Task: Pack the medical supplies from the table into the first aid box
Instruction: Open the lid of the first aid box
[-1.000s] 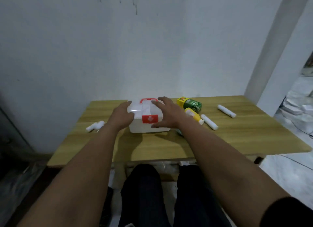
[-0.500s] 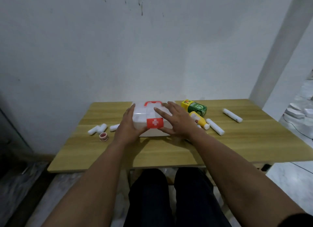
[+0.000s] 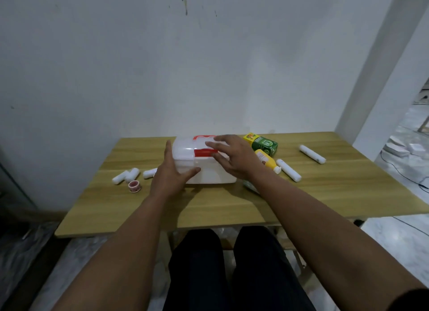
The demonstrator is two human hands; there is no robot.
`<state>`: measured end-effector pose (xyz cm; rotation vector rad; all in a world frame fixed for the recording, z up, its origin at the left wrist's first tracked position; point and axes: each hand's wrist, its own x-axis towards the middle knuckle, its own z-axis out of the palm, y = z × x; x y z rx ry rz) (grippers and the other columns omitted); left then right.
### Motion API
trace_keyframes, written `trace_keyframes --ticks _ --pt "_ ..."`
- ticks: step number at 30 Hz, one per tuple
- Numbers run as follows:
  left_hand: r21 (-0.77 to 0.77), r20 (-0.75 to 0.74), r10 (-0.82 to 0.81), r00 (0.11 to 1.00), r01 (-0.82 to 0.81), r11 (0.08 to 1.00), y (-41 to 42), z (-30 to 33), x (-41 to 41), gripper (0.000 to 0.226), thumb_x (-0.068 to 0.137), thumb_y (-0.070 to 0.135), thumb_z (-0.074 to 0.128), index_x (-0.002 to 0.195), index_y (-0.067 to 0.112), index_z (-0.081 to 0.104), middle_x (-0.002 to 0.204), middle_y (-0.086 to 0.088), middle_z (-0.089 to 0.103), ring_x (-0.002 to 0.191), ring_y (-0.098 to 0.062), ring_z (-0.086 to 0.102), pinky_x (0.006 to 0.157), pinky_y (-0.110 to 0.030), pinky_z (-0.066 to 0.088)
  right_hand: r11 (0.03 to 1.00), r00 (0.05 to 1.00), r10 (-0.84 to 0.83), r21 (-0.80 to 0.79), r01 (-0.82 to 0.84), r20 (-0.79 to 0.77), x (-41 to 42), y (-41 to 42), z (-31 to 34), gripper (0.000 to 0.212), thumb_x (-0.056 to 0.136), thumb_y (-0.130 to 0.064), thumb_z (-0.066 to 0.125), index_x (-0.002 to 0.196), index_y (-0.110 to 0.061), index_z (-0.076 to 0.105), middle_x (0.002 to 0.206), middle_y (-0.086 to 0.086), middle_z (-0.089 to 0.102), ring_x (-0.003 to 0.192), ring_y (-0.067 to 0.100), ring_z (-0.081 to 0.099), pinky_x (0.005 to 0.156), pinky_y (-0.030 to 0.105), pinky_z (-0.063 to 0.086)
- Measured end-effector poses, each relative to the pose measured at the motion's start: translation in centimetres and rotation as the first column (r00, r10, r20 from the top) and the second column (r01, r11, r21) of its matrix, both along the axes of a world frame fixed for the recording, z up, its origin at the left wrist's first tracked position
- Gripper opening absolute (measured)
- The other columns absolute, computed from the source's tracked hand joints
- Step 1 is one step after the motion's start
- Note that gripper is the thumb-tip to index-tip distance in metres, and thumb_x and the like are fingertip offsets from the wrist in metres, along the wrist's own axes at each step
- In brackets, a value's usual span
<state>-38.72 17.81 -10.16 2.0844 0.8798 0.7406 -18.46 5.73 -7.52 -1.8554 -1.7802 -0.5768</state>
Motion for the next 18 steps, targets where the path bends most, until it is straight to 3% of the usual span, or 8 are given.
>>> trace_keyframes --ticks 7,13,16,18 --pt "-0.061 0.015 0.045 0.999 -0.044 0.997 0.9 -1.0 0.4 0.135 0.077 0.042 0.090 0.165 0.038 -0.012 0.164 -0.001 0.042 0.140 -0.026 0.051 0.105 -0.047 0.050 0.994 0.989 0.095 -0.048 -0.101 -0.109 1.3 1.4 1.5 0.036 0.103 -0.032 0.059 0.137 -0.024 0.068 0.128 0.010 0.069 0.116 0.028 0.061 0.097 0.041 0.050" --pt "0.080 -0.003 0.111 0.994 -0.111 0.991 0.3 -1.6 0.4 0.144 0.069 0.042 0.095 0.162 0.042 -0.015 0.162 -0.005 0.044 0.135 -0.031 0.056 0.098 -0.054 0.056 0.990 0.992 0.117 0.089 -0.113 -0.048 1.2 1.9 -0.5 0.037 0.102 -0.031 0.059 0.135 -0.019 0.069 0.128 0.012 0.070 0.117 0.027 0.064 0.095 0.047 0.050" --pt "0.099 -0.013 0.101 0.995 -0.099 0.990 0.2 -1.8 0.1 0.145 0.065 0.054 0.094 0.162 0.043 -0.013 0.163 -0.003 0.042 0.139 -0.030 0.052 0.098 -0.055 0.056 0.984 0.978 0.127 0.146 -0.103 -0.167 1.0 2.4 1.5 0.033 0.102 -0.030 0.060 0.128 -0.015 0.073 0.118 0.007 0.074 0.107 0.024 0.068 0.090 0.041 0.054" --pt "0.125 -0.011 0.119 0.993 -0.117 0.985 0.3 -1.9 -0.2 0.133 0.066 0.072 0.084 0.164 0.039 0.000 0.164 -0.001 0.039 0.141 -0.027 0.049 0.099 -0.055 0.054 0.986 0.950 0.105 0.152 -0.062 -0.295 1.0 3.0 3.5 0.031 0.102 -0.034 0.060 0.119 -0.014 0.076 0.106 0.003 0.076 0.096 0.022 0.069 0.083 0.040 0.055"
